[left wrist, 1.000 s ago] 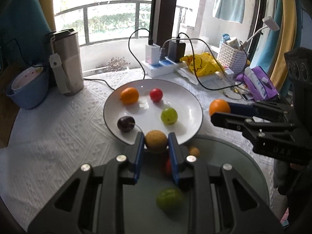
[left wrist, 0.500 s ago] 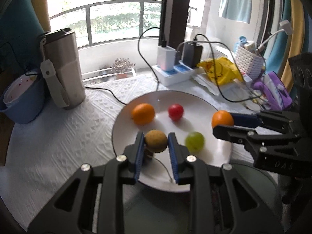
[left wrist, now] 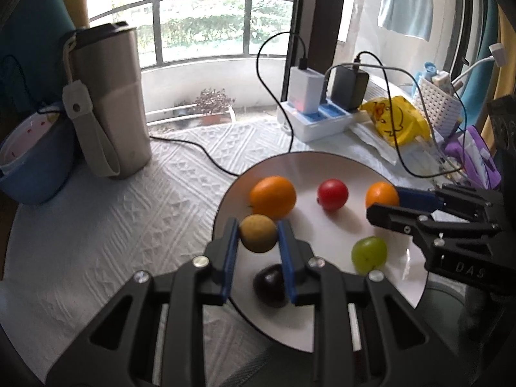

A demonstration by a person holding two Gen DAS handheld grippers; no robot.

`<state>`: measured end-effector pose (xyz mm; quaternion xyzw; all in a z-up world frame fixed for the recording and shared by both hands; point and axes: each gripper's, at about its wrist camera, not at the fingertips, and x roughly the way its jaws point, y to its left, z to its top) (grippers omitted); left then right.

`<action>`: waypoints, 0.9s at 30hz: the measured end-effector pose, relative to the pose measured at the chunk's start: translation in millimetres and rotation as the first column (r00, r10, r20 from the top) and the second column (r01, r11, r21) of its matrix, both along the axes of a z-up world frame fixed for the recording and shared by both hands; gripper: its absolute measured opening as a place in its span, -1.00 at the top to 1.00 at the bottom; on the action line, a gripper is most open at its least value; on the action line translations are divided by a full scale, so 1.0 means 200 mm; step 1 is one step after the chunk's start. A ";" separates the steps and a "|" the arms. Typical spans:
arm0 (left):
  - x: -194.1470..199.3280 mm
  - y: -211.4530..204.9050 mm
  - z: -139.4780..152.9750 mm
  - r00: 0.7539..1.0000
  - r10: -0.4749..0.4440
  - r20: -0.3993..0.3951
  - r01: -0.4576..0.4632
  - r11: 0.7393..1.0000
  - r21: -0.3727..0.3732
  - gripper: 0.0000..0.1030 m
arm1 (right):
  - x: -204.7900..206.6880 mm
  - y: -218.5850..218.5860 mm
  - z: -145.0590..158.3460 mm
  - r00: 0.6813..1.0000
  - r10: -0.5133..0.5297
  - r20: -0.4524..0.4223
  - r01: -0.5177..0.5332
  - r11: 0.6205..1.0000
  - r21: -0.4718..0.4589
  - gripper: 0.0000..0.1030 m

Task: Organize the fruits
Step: 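Carry the kiwi fruit and tangerine onto the plate and release both, then lift both open tools away from the plate back over the tray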

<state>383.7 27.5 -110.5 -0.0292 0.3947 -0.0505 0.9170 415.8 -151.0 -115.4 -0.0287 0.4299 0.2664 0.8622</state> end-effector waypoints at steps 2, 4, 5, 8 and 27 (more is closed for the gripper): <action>0.00 0.01 0.00 1.000 0.001 -0.011 -0.001 1.000 -0.013 0.48 | 0.00 0.00 0.00 1.000 -0.009 0.005 0.009 1.000 -0.005 0.24; -0.01 0.01 0.01 1.000 0.002 -0.008 -0.002 1.000 -0.015 0.48 | -0.01 0.00 0.00 1.000 -0.021 0.006 0.021 1.000 -0.009 0.24; -0.01 0.01 0.01 1.000 0.004 -0.004 -0.004 1.000 -0.013 0.47 | -0.01 0.00 0.01 1.000 -0.026 0.005 0.026 1.000 -0.006 0.24; -0.04 0.01 0.05 1.000 0.010 0.009 -0.010 1.000 -0.016 0.44 | -0.03 -0.02 0.04 0.999 -0.036 0.016 0.036 0.999 0.002 0.24; -0.50 -0.05 0.24 0.994 0.019 0.108 -0.009 0.996 -0.089 0.06 | -0.39 -0.12 0.24 0.996 -0.055 0.068 0.053 0.998 0.039 0.24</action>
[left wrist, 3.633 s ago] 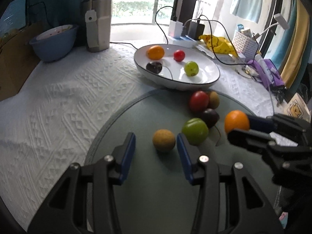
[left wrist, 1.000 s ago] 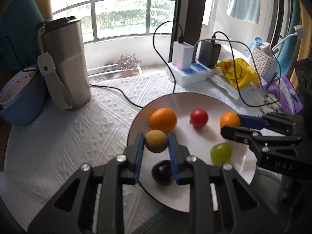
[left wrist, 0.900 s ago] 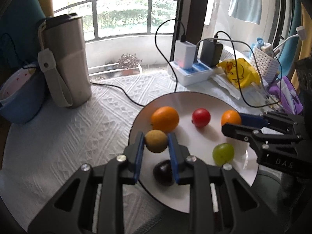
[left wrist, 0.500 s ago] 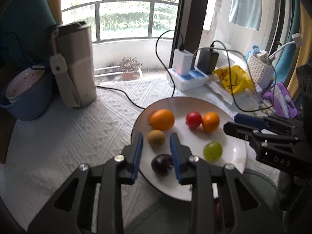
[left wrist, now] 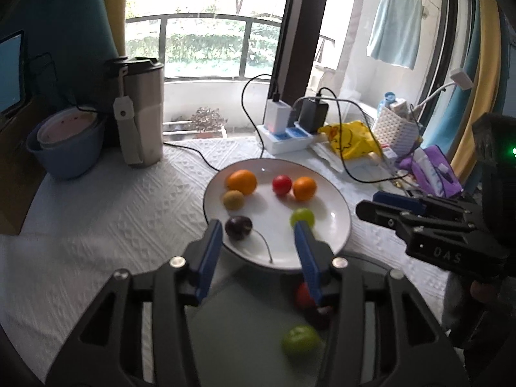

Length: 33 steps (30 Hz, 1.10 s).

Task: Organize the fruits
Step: 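Lift both open tools away from the plate back over the tray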

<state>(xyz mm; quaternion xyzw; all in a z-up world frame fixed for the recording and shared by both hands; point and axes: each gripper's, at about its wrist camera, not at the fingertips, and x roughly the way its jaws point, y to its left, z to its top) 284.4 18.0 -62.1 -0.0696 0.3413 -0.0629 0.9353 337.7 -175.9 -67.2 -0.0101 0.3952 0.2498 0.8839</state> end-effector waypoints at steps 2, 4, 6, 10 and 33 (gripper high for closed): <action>-0.04 -0.01 0.01 1.000 -0.003 0.001 0.003 1.000 -0.002 0.06 | -0.04 -0.01 0.02 1.000 -0.003 0.005 0.003 1.000 0.005 0.24; -0.08 -0.02 0.01 1.000 -0.006 0.004 0.006 1.000 -0.004 0.06 | -0.07 -0.02 0.03 1.000 -0.005 0.013 0.005 1.000 0.009 0.24; -0.11 -0.04 0.01 1.000 -0.008 0.004 0.009 1.000 -0.009 0.05 | -0.10 -0.03 0.04 1.000 -0.005 0.016 0.005 1.000 0.012 0.24; -0.17 -0.06 0.00 1.000 -0.013 -0.003 0.013 1.000 -0.011 0.05 | -0.16 -0.05 0.05 1.000 0.002 0.022 -0.002 1.000 0.013 0.24; -0.30 -0.20 -0.19 0.995 -0.001 -0.104 0.002 1.000 0.012 0.04 | -0.30 -0.17 -0.05 0.998 0.059 -0.017 -0.059 0.998 0.037 0.24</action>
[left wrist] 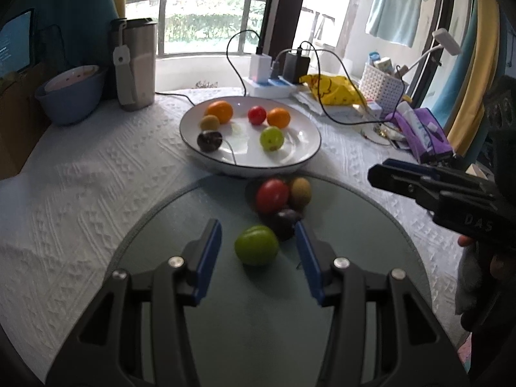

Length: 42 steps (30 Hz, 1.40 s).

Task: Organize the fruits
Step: 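Lift both open tools away from the plate back over the tray, then grasp the green apple with the left tool while the right tool grasps the brown kiwi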

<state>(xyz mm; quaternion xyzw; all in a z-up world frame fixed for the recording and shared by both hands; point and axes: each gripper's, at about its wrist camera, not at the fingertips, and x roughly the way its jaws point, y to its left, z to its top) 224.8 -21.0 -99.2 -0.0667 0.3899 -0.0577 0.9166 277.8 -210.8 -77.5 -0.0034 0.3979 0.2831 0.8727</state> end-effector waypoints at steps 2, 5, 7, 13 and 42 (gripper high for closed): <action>0.01 0.00 -0.01 1.000 0.004 -0.007 -0.004 1.000 0.003 0.04 | 0.01 0.00 -0.01 1.000 0.005 -0.004 -0.005 1.000 0.001 0.24; 0.03 0.00 -0.03 1.000 0.006 -0.019 -0.006 1.000 0.006 0.04 | 0.02 0.00 -0.03 1.000 0.011 -0.012 -0.011 1.000 0.004 0.24; 0.04 -0.01 -0.04 1.000 0.003 -0.024 -0.003 1.000 0.013 0.04 | 0.04 0.01 -0.05 1.000 0.016 -0.018 -0.016 1.000 0.006 0.24; 0.08 -0.01 -0.07 0.999 0.003 -0.043 -0.003 1.000 0.007 0.04 | 0.07 0.04 -0.09 0.999 0.035 -0.036 -0.035 0.999 0.010 0.24; 0.10 0.03 -0.11 0.995 -0.083 -0.064 0.081 0.996 -0.036 0.34 | 0.17 0.29 -0.24 0.981 0.157 -0.114 -0.162 0.986 -0.033 0.43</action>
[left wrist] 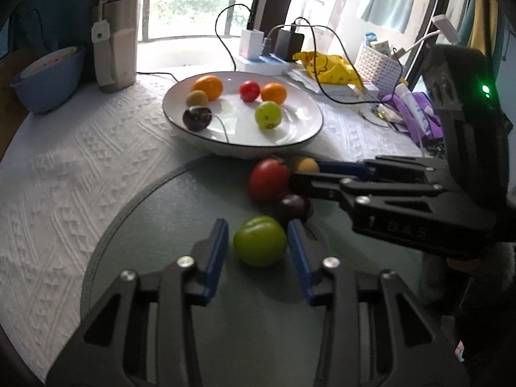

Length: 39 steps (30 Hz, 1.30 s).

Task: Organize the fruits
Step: 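Grasp the green apple with the left tool while the right tool grasps the brown kiwi, then carry the green apple and kiwi onto the plate and release both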

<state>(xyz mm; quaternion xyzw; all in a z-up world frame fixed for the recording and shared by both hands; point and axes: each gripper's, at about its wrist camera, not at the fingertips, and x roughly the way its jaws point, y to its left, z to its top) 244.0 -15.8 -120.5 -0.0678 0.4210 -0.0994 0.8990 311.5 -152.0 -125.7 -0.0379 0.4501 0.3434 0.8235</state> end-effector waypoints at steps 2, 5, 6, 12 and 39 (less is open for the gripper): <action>0.00 0.00 0.00 1.000 -0.001 0.003 0.001 1.000 0.000 0.35 | 0.00 0.00 0.00 1.000 0.006 0.001 -0.006 1.000 0.000 0.43; -0.01 0.00 0.01 1.000 -0.001 0.011 0.001 1.000 -0.012 0.36 | -0.01 0.00 0.01 1.000 0.005 0.009 -0.005 1.000 0.001 0.43; -0.02 0.00 0.02 1.000 -0.001 0.016 0.001 1.000 -0.016 0.36 | -0.02 0.00 0.01 1.000 0.004 0.011 -0.004 1.000 0.000 0.43; -0.06 0.00 0.07 0.999 0.004 0.044 -0.004 1.000 -0.010 0.36 | -0.06 -0.04 0.06 1.000 -0.009 0.030 0.009 1.000 0.008 0.43; 0.06 -0.07 0.27 0.987 -0.013 0.159 0.003 0.998 0.066 0.36 | 0.01 -0.23 0.27 0.991 -0.062 0.120 0.057 0.997 0.047 0.43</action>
